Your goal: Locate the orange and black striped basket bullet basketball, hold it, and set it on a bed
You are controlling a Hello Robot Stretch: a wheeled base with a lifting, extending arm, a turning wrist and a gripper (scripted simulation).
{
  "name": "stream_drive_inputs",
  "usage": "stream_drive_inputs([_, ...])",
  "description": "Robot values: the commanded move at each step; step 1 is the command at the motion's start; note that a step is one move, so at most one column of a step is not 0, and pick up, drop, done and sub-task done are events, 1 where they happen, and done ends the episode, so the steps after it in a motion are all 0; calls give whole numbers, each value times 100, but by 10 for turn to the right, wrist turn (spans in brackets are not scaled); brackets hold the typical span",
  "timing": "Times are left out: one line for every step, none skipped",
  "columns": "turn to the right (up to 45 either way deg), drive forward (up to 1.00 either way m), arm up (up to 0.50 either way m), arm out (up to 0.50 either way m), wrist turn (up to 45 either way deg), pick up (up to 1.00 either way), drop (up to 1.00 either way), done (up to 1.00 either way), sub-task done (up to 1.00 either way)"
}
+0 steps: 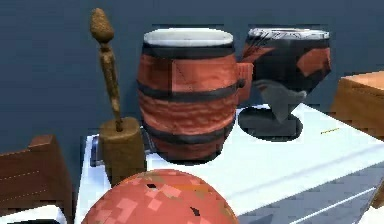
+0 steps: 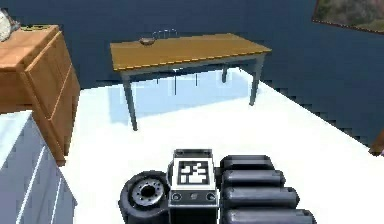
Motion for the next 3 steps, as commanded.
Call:
stream_drive_inputs([450,0,0,0,0,0,0,0,0])
stream_drive_inputs([120,0,0,0,0,0,0,0,0])
stream_drive_inputs([-450,0,0,0,0,0,0,0,0])
